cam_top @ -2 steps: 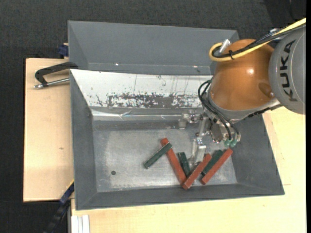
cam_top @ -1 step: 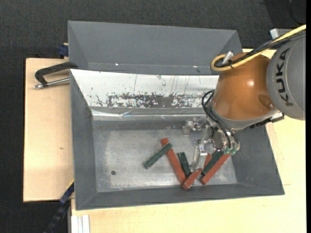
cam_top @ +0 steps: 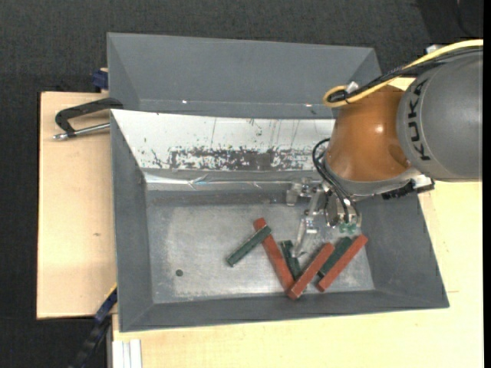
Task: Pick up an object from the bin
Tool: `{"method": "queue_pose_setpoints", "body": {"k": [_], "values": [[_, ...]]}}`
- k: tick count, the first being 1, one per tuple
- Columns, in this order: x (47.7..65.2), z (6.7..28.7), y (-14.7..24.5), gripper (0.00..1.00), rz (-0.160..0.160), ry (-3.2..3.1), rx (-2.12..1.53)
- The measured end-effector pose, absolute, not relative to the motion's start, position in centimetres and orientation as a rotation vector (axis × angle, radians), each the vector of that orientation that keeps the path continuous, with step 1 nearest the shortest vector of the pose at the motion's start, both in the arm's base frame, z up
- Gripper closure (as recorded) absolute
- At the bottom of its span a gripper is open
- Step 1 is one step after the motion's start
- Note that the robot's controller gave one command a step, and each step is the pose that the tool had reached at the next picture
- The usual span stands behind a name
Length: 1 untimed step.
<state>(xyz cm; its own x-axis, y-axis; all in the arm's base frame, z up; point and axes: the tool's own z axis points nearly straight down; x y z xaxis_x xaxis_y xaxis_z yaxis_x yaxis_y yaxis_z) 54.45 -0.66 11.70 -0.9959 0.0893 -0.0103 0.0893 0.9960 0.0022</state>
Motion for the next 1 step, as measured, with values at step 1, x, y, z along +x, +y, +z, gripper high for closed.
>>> {"method": "queue_pose_setpoints", "body": {"k": [1], "values": [[53.0, 8.45, 1.69, 0.0, 0.001, 3.14, -0.05]]}}
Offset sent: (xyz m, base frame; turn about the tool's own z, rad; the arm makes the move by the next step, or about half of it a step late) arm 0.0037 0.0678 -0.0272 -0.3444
